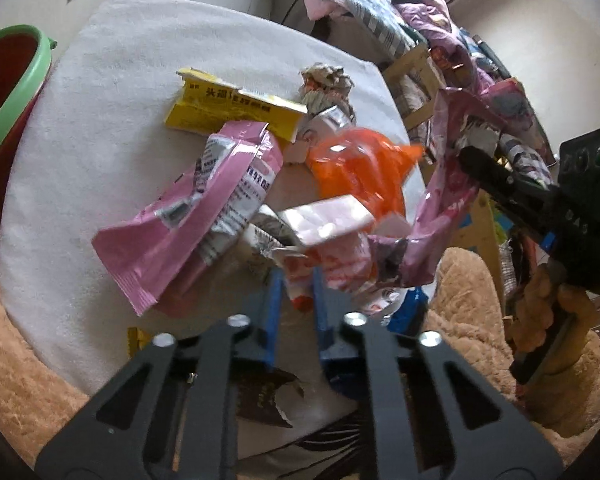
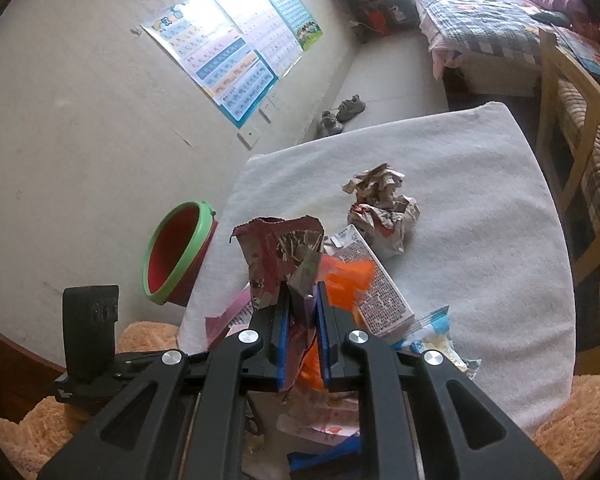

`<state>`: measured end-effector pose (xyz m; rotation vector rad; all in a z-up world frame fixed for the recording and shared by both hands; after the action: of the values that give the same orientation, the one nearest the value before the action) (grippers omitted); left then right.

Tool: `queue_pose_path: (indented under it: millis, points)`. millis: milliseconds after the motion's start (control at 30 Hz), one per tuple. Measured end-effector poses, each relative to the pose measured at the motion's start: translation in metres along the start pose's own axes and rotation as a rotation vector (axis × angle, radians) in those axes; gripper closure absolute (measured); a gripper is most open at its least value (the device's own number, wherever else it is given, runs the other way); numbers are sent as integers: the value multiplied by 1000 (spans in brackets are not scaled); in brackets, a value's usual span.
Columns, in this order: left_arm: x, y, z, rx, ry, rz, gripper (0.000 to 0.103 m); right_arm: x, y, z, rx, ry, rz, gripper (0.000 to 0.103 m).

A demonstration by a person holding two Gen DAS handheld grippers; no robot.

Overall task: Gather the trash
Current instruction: 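Grasp a small pink wrapper with the left gripper while the right gripper grasps the dark brown cigarette pack, then carry the pink wrapper over the green bin and open the left gripper while the right gripper holds the pack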

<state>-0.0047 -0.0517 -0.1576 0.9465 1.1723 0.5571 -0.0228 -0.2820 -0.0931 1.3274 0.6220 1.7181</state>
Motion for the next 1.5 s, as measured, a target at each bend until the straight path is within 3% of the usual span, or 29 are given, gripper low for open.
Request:
queue_pose_path:
  millis: [267,400,733,1167,1500]
  points:
    - [0,39,2,-118,-9,11,100,6,12,7,-42,15,15,91]
    - [7,72,5,-224,30,35,101,14,21,14,-74,34,22,91]
    - [39,137,3,-424,136,154,101,33,15,24,-70,84,33,91]
    - [95,176,-13,-546,284,226,101,93,-16,60,-51,211,59,91]
    - [147,202,-19,-621,398,310,101,176,-77,108,-16,325,127,91]
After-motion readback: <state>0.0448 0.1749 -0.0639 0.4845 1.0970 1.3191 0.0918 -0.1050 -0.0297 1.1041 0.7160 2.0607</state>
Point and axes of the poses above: each gripper's, at about its wrist camera, not at the fingertips, and y roughly against the way its jaws point, x to its left, z to its top, the point moved 2 cm from there along -y, roughly the way its jaws point, and after that the axes turned 15 degrees about x, right-handed, at the moved point
